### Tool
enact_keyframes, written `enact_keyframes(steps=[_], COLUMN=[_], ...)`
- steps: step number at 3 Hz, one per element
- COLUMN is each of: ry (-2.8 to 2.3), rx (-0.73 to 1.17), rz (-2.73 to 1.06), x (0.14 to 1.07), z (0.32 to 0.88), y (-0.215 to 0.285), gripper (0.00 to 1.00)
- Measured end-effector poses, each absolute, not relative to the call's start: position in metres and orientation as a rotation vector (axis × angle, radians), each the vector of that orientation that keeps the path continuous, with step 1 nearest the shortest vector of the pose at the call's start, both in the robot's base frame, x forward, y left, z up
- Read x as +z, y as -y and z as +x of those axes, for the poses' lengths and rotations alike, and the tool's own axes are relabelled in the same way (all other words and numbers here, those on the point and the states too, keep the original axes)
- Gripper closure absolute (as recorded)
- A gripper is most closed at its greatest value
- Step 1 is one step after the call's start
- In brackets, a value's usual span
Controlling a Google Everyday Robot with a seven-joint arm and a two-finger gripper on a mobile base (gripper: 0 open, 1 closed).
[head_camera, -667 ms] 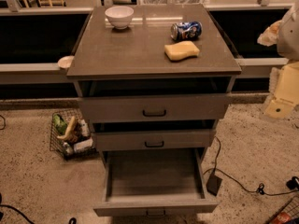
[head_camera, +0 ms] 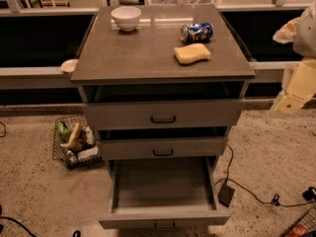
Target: Place sponge into bottom drawer
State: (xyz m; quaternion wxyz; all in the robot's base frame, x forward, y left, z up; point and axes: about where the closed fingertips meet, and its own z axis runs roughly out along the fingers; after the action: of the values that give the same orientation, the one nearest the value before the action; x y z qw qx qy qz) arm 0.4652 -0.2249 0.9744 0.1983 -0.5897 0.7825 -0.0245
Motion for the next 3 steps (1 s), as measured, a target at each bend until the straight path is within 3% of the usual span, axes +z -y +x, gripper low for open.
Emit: enact_keyframes(steps=[3], ry=[-2.022], rx=[0.275], rz=[-1.431], x=[0.916], z=[0.593], y=[0.214], gripper=[0.0])
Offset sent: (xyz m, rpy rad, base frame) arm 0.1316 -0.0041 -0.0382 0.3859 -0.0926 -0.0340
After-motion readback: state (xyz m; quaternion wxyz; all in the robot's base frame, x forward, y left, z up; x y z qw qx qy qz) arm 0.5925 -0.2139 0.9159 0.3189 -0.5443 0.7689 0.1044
